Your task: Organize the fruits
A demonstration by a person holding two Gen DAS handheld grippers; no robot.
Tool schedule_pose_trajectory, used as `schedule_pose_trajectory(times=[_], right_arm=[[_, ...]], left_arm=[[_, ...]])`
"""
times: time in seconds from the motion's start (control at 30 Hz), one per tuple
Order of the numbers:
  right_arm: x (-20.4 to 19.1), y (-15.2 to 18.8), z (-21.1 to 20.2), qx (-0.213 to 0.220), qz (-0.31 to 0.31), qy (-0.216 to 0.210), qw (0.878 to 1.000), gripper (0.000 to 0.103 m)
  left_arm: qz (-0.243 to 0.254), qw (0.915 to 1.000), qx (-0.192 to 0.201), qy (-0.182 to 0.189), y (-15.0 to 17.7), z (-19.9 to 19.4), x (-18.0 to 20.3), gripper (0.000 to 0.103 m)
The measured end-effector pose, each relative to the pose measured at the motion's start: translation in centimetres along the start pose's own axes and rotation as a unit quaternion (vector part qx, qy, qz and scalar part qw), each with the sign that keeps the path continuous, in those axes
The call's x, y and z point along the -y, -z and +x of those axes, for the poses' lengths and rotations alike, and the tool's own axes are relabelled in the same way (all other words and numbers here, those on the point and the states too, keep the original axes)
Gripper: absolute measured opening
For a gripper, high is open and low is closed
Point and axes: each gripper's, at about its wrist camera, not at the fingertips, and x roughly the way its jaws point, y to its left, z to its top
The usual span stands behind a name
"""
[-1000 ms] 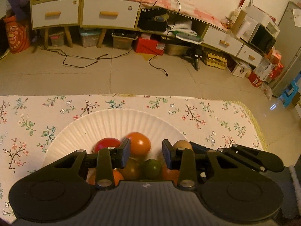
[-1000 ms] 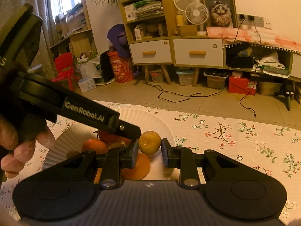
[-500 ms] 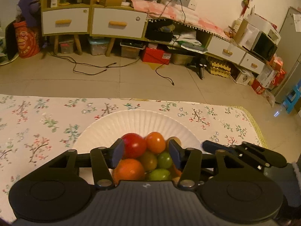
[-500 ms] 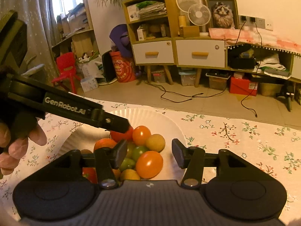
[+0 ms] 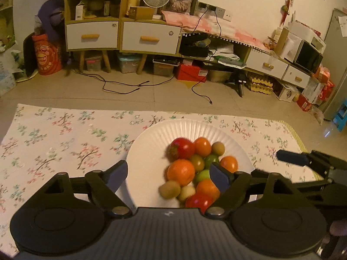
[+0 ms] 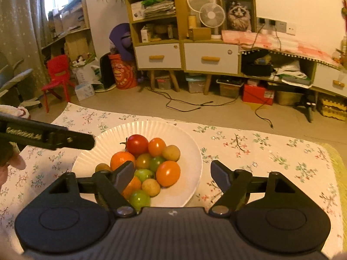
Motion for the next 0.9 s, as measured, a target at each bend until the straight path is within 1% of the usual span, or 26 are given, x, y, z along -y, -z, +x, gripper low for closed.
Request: schedule_pose_trajectory(times=[0.07, 0.23, 0.3, 0.4, 0.6, 0.7, 0.8, 0.9], right_arm=[[-0.3, 0.2, -0.4, -0.003, 0.003, 0.011, 1.000, 0.079], [-0.9, 0.6, -1.2, -0.015, 0.015, 0.035, 0.999, 0.087], [-1.3, 0.9, -1.4, -0.023, 0.016, 0.048, 0.998, 0.089], [-1.8, 1.7, -1.8, -0.035, 0.021, 0.058, 0.997, 0.092], [-2.7, 3.1, -2.8, -0.057, 0.050, 0.082, 0.994, 0.095], [-3.3, 3.4, -3.2, -0.065, 0.048, 0.100, 0.992, 0.097], [-4.2, 3.8, -3.7, -0.069, 0.049, 0.102, 0.991, 0.100], [-5.1, 4.3, -4.1, -0.080, 0.045, 0.107, 0.990, 0.100]], left_arm=[[-0.001, 1.0000, 0.000, -0.006, 0.5, -0.5, -0.2, 0.095], [-0.006, 0.9999, -0.007, -0.007, 2.2, -1.8, -0.8, 0.096], [-0.012, 0.9998, -0.013, -0.008, 2.9, -2.1, -0.9, 0.101], [-0.010, 0.9997, -0.016, -0.017, 3.9, -2.7, -1.0, 0.102], [-0.003, 0.9986, -0.037, -0.038, 6.0, -3.5, -0.6, 0.102], [0.002, 0.9975, -0.052, -0.048, 7.0, -3.9, -0.2, 0.102], [0.004, 0.9964, -0.061, -0.058, 7.9, -4.2, 0.3, 0.102], [0.002, 0.9960, -0.062, -0.065, 8.4, -4.8, 0.7, 0.102]])
